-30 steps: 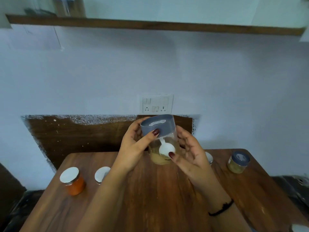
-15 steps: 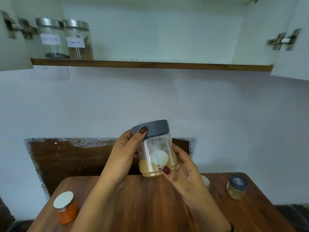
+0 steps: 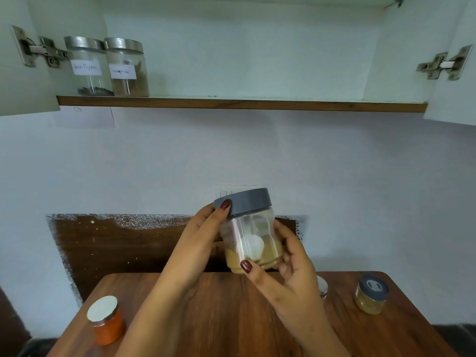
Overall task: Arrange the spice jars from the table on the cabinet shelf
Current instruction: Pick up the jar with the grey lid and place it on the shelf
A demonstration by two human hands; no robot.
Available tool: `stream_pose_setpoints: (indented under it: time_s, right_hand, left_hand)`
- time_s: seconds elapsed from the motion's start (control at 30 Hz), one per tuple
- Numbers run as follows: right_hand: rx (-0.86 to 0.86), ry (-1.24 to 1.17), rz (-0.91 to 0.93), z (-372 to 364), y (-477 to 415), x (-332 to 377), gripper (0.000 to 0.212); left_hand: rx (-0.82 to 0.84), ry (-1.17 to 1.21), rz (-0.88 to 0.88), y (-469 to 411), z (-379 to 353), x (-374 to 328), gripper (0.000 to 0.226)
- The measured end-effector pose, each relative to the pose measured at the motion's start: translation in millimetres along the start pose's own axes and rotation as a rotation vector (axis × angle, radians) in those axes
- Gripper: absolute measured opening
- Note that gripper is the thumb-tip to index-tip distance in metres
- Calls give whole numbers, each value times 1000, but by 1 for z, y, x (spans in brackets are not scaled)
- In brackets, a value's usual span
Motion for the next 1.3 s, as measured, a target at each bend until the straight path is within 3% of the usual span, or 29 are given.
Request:
stream_pose_setpoints:
  time_s: [0.13,0.3,0.5,0.7,0.9,1.0,1.07,1.2,1.3]
  right_hand:
    - [-35,-50,-22,2,-2,1,86]
    - [9,-203,-124,-1,-4,-1,102]
    - [42,-268,-141,-9,-7,1,106]
    - [76,-523,-261,-20,-14,-8,102]
    - [113,-685,-372,-25,-10,-10,108]
    - [214,-853,-442,-35,0,-9,93]
    - [284,-942,-464,-42,6,-7,78]
    - [296,-1011,-509,-45,8,-7,77]
    - [344,-1026,-486,-49,8,-7,70]
  left_hand:
    - [6,9,19,-2,-3,2,55]
    - [4,92,171,-9,-8,12,64]
    - [40,139,175,-5,-7,35,66]
    - [51,234,318,1,-17,55,68]
    - [133,366,308,6,-32,49,72]
    - [147,458,281,8,-34,45,76]
    - [148,482,278,11,-36,46,91]
    - [155,611,358,13,-42,56,120]
    - [160,595,281,11,-36,55,126]
Point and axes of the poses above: each hand's wrist, its own y-axis away from the middle knuckle, its own z-axis out of the back of the hand, x = y × z, the point moved 9 cm from there along -y, towards the middle knuckle, and after that the axes turned 12 degrees about -x, right-handed, at the moved point
